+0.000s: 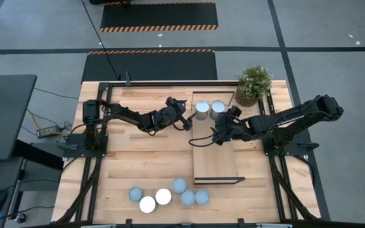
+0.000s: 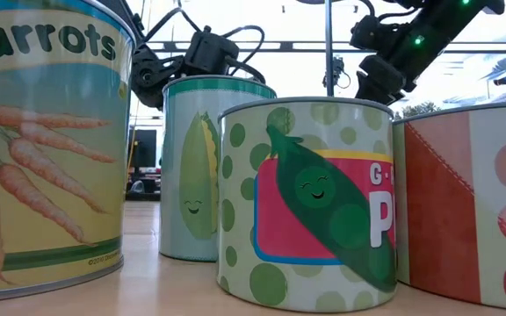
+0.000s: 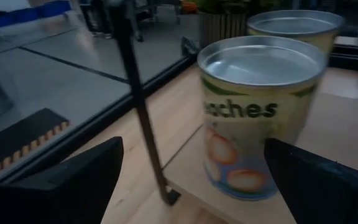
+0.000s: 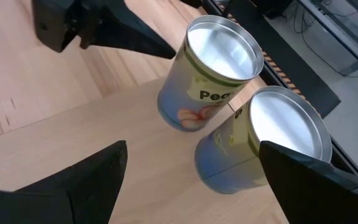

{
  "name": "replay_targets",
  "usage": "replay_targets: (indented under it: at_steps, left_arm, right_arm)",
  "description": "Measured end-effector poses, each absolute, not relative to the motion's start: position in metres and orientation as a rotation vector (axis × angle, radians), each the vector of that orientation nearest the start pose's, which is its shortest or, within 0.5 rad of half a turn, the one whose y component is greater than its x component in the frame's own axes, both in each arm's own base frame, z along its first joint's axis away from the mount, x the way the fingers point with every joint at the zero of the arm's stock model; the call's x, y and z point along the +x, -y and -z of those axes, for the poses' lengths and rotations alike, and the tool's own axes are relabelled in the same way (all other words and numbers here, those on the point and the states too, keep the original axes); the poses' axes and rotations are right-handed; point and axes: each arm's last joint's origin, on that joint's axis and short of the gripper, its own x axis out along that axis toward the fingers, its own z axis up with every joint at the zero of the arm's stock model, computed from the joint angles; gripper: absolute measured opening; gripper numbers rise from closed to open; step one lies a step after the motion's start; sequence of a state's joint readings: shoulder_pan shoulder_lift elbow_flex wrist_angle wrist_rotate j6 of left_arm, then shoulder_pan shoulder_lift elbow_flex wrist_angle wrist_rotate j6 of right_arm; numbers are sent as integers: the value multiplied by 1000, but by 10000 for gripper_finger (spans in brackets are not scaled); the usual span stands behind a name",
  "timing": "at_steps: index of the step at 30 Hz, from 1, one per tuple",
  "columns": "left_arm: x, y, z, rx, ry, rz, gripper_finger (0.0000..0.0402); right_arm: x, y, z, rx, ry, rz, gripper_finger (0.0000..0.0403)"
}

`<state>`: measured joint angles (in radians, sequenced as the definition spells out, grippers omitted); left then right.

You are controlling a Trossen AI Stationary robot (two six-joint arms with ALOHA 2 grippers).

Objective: Pick and place cans onto a shelf
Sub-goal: Adjust the cans on the shelf, then put the canned oranges on the shelf

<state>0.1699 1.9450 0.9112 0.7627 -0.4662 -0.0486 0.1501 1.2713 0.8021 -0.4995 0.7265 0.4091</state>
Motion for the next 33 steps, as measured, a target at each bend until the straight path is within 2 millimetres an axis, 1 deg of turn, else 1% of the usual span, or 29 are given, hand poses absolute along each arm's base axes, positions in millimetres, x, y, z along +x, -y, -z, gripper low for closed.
replay_targets:
  at_steps: [4,6,9,13,17,20,25,28,31,33]
  left_arm:
    - [377,-77,-145,-13,-247,-598,396]
    - [377,-76,-143,-15,-268,-573,396]
    - [375,-73,-144,-21,-324,-490,396]
    - [370,-70,-157,-27,-361,-409,396]
    - [365,-63,-168,-29,-392,-355,396]
    - [365,-51,-173,0,-402,-314,396]
    - [362,-21,-184,45,-408,-224,396]
    - [354,-1,-194,53,-453,-171,396]
    - [341,20,-202,68,-530,-113,396]
    - [329,30,-209,66,-585,-83,396]
  right_arm:
    - [239,-17,-225,-44,-757,692,373]
    - [239,-17,-225,-36,-761,680,373]
    - [240,-20,-227,7,-746,619,373]
    - [247,-31,-241,57,-623,487,373]
    - [250,-37,-250,57,-558,399,373]
    - [249,-38,-250,46,-561,389,373]
    - [249,-38,-250,30,-570,386,373]
    - [246,-38,-252,21,-569,379,373]
    - [241,-38,-257,-7,-564,362,373]
    - [236,-37,-262,-25,-553,354,373]
